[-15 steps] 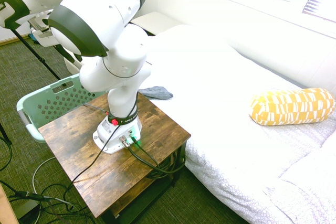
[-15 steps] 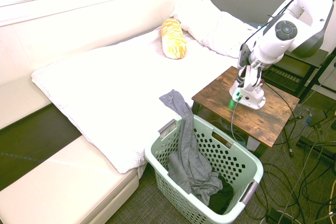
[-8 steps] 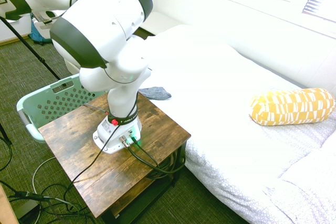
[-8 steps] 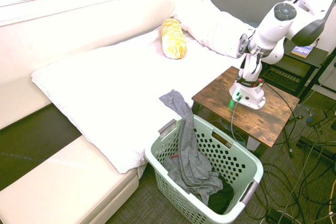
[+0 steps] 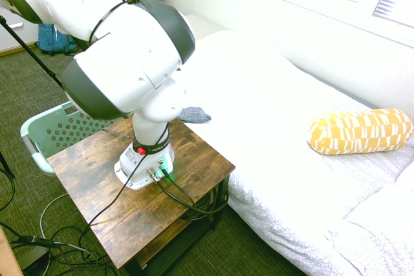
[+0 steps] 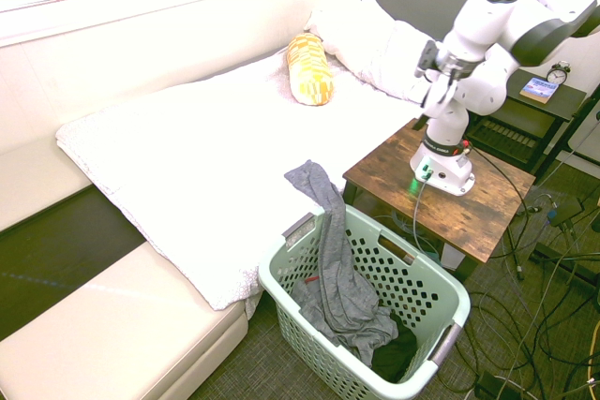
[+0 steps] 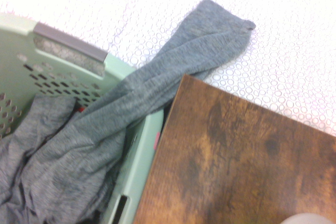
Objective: Put my clothes in the laundry bag
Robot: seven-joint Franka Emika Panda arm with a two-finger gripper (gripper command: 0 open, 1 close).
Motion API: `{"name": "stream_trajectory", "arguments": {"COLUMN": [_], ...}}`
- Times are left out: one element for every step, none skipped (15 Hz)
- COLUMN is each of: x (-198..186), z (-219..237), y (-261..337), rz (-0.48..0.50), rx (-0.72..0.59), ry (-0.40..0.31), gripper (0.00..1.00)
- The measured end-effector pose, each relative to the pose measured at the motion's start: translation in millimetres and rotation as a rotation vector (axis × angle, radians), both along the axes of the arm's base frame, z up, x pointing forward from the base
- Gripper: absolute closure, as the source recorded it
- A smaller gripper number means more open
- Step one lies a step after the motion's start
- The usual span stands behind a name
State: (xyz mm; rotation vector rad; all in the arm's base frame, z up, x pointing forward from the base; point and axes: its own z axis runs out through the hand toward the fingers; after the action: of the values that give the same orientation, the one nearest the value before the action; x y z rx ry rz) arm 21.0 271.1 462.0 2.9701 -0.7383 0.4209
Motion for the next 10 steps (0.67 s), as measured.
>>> {"name": "stream_trajectory", "arguments": {"x": [40,78,108,135,158,181,204,227,255,279], "z": [-18,-32,-50,-71,-93,-109,-121,-131,-140,-149], "y": [4,10,17,22,25,29,31,31,29,28], "rz": [-0.016,-0.027,-0.033,-0.037,-0.042,-0.05,-0.065,-0.085,-0.106,-0.124], "rx": [0.011,0.022,0.021,0.016,0.01,0.01,0.009,0.006,0.004,-0.001], "ry": [0.013,0.028,0.038,0.047,0.055,0.065,0.078,0.092,0.111,0.134], "gripper": [0.0,0.0,0.0,0.0,0.0,0.0,0.0,0.0,0.0,0.0]}}
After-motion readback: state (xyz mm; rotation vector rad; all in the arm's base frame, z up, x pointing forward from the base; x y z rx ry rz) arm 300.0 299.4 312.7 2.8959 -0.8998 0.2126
